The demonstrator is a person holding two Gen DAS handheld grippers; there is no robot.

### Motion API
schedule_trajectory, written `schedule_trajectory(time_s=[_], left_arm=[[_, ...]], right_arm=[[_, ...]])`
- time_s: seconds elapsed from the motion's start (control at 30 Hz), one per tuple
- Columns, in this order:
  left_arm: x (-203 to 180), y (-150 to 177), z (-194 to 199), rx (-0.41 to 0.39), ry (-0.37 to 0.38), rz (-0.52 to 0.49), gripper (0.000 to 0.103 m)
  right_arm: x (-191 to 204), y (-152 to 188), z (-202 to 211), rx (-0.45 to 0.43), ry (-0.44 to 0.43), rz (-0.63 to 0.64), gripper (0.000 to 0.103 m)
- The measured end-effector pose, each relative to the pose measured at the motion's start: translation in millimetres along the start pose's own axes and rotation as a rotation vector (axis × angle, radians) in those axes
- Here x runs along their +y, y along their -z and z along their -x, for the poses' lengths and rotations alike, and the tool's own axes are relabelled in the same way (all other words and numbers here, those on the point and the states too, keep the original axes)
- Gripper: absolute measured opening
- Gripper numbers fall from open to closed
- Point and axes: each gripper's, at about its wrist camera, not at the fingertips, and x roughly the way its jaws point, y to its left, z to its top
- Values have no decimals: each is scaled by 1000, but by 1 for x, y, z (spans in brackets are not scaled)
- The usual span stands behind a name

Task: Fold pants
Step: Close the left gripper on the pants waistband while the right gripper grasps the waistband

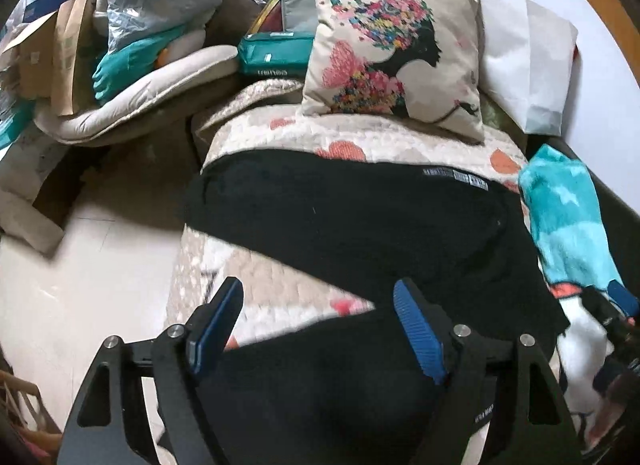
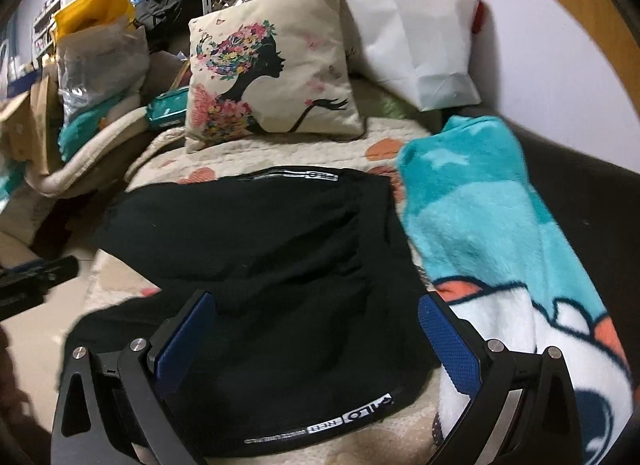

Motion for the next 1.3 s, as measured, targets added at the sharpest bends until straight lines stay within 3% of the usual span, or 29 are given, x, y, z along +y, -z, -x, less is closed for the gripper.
schedule_trajectory(time_s=[0.17,0.33,0.47,0.63,0.87,1.07,1.3], left_arm=[[11,-27,-9,-44,-26,-38,77],[34,-48,-28,-38,20,-18,77],[48,-59,-56,-12,44,-43,77],[70,-74,-107,54,2,-82,77],[113,-106,-178,109,-18,-24,77],[148,-132,-222,127,-13,46,77],[139,-142,-252,161,29,-40,77]], right_arm=[[-5,-43,-3,4,16,20,103],[2,-78,-19,-8,20,99,103],[6,-99,-56,15,-75,153,102],[3,-121,-123,114,-179,157,94],[11,-141,-214,218,-218,170,92],[31,-148,-259,274,-224,305,91],[37,-147,-288,322,-241,403,90]])
